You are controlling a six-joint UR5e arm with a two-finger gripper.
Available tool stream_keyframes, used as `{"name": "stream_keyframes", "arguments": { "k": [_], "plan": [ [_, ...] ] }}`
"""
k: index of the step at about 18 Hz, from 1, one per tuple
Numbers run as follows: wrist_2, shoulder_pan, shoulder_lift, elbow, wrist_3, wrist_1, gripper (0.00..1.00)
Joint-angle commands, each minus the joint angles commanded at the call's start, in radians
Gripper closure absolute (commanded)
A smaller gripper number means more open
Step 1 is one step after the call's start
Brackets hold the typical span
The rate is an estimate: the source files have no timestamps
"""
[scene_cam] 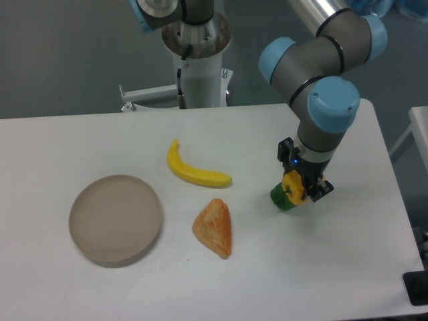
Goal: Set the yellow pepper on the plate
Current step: 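Grasp the yellow pepper beside the green pepper and lift it, then carry the yellow pepper over the banana toward the beige plate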
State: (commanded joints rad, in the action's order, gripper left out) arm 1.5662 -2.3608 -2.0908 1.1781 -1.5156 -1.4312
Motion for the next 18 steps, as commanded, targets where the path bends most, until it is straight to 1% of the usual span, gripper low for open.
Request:
{"name": "stream_keyframes", "arguments": {
  "k": [7,10,13,16,18],
  "plan": [
    [0.003,0.005,-0.003,-0.002,0.015,0.000,0.59],
    [0.000,0.009,-0.005,0.000,0.055,0.002,0.58],
    [0.000,0.011,0.001,0.005,0.123,0.000,0.59],
    [-0.003,0.055,0.008,0.031,0.143,0.002,0.59],
    [-0.006,0.115,0.032,0.063,0.216,0.002,0.59]
  ]
}}
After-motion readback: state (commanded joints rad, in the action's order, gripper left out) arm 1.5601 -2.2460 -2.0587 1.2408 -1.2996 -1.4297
